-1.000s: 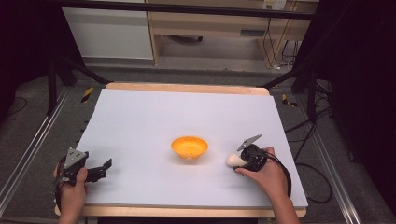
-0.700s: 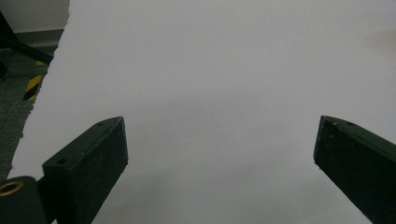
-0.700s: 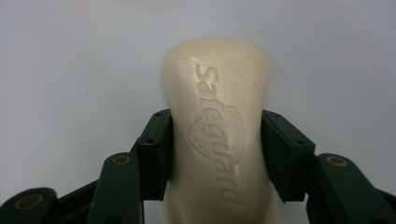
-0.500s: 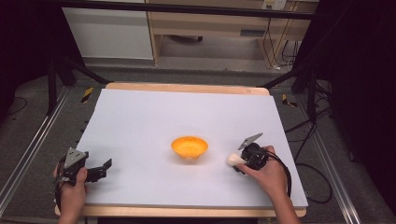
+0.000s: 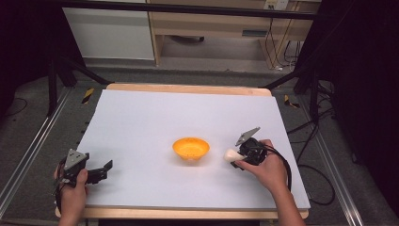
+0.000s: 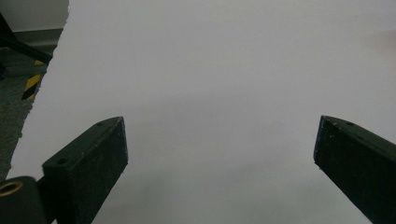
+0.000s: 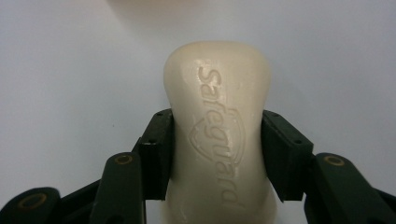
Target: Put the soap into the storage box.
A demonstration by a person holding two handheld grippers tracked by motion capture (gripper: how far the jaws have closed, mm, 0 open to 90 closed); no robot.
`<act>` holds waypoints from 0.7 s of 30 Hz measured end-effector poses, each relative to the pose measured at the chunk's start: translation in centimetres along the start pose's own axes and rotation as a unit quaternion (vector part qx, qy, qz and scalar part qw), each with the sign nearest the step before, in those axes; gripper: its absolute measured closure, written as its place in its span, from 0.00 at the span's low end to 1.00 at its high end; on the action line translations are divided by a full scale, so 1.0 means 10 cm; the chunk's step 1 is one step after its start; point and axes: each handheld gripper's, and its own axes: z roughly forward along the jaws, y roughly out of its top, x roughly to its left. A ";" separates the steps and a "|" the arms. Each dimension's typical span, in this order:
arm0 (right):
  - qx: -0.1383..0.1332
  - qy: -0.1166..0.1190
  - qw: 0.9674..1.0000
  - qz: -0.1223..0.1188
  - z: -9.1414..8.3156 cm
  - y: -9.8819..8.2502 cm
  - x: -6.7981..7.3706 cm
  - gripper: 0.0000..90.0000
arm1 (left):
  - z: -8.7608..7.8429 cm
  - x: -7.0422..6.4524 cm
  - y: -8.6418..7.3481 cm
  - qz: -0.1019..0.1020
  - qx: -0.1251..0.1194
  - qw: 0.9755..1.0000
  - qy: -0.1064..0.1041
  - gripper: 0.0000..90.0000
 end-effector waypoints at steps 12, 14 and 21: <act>-0.007 -0.003 0.999 -0.048 -0.02 0.23 0.00 0.55 | 0.00 0.00 0.00 -0.002 -0.001 1.000 -0.001 0.03; -0.005 -0.003 0.999 -0.054 -0.02 0.27 0.00 0.55 | 0.00 0.00 0.00 -0.003 -0.002 1.000 -0.001 0.03; -0.005 -0.002 0.998 -0.065 -0.04 0.40 0.01 0.55 | 0.00 0.01 0.00 -0.002 -0.002 1.000 -0.001 0.03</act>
